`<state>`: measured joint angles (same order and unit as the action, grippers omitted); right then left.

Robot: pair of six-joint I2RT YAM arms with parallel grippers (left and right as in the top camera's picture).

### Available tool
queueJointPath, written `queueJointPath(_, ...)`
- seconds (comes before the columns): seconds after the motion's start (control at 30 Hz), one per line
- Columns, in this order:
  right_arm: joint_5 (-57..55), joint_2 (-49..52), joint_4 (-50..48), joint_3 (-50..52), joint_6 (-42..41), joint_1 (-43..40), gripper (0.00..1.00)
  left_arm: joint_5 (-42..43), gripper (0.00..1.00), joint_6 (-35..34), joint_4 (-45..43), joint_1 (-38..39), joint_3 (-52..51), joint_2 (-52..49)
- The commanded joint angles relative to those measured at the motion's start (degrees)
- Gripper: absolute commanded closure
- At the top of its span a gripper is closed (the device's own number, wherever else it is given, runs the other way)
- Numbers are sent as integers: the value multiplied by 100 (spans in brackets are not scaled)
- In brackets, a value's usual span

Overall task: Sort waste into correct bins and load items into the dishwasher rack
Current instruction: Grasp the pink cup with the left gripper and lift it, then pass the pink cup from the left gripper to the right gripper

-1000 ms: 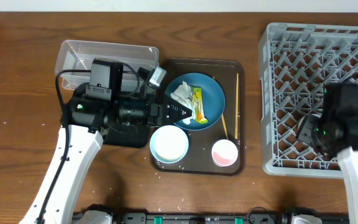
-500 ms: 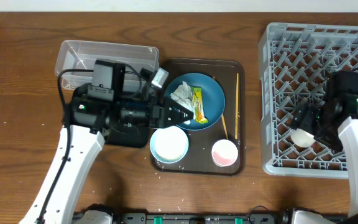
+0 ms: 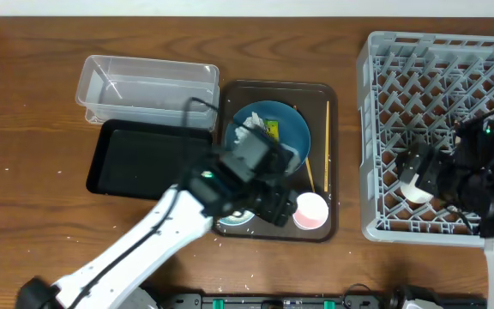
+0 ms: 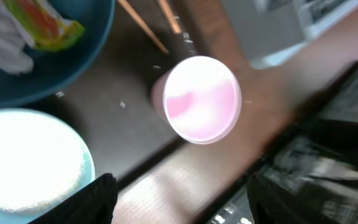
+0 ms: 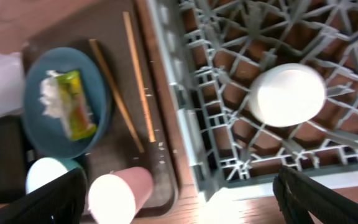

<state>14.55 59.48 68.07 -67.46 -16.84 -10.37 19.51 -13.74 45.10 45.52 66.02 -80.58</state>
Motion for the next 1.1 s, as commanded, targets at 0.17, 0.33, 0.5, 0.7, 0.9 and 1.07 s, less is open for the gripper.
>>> queueJointPath(0.17, 588, -125, 289, -87, 157, -42, 5, -1097, 37, -339, -678, 391, -48, -1394)
queueJointPath(0.33, 586, -125, 350, -87, 192, -42, 5, -697, 53, -459, -920, 391, -48, -1722)
queueJointPath(0.5, 588, -125, 350, -87, 192, -42, 5, -584, 87, -531, -916, 378, -46, -1659)
queueJointPath(0.7, 623, -125, 389, -87, 310, -42, 5, 713, 94, -540, -916, 28, 22, -960)
queueJointPath(0.9, 2133, -125, 365, -81, 1515, 50, 5, 2702, 94, -367, -879, -1419, 22, -103)
queueJointPath(1.07, 3016, -125, 68, -68, 1709, 407, 5, 5209, 94, -240, -1008, -2752, 22, -66)
